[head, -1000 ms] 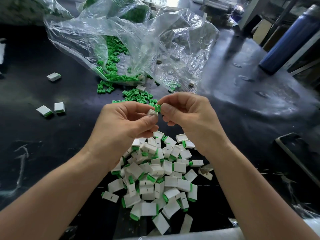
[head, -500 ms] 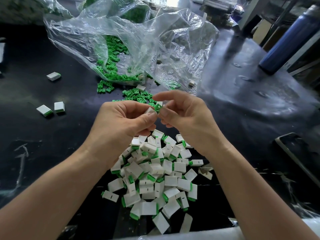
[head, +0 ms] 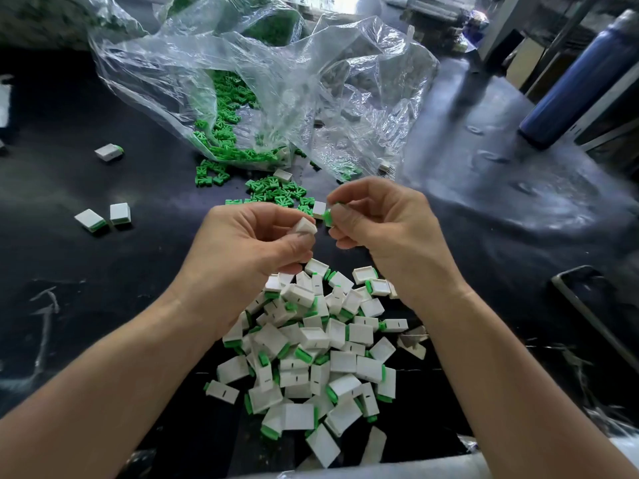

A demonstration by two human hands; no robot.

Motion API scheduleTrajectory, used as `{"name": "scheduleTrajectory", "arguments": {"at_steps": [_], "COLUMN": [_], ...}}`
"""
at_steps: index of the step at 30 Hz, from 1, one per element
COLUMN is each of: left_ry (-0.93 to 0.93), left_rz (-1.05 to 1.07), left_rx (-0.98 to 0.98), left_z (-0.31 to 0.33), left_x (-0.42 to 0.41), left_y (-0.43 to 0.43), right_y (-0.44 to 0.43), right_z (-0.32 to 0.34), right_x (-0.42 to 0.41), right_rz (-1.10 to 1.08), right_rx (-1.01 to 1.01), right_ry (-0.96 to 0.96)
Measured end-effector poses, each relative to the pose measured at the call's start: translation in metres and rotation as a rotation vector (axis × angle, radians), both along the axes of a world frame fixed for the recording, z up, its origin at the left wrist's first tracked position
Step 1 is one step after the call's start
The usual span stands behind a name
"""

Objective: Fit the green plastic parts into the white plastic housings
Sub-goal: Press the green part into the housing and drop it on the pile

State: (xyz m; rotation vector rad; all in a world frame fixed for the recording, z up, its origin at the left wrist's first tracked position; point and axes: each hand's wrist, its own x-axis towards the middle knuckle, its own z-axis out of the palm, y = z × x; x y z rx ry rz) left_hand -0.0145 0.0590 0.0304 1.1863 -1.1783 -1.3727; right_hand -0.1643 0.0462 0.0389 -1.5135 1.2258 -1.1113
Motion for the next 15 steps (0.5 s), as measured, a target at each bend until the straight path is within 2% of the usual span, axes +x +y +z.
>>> {"name": "scheduleTrajectory", "arguments": {"at_steps": [3,15], "left_ry": [-0.018,-0.005], "left_rz": [-0.016,-0.028], "left_rx": [-0.007,-0.033], "left_z": [0.0004,0.0024], "left_x": [0.0003,0.0016], "left_y": [0.0003,0.0009], "right_y": [0.0005,0.0026], "right_z": [0.0022,0.0012], "right_x": [-0.0008,0.0036], "right_rz": [0.058,0.084], "right_rx": [0.035,0.028], "right_ry": [-0.092,-0.018]}}
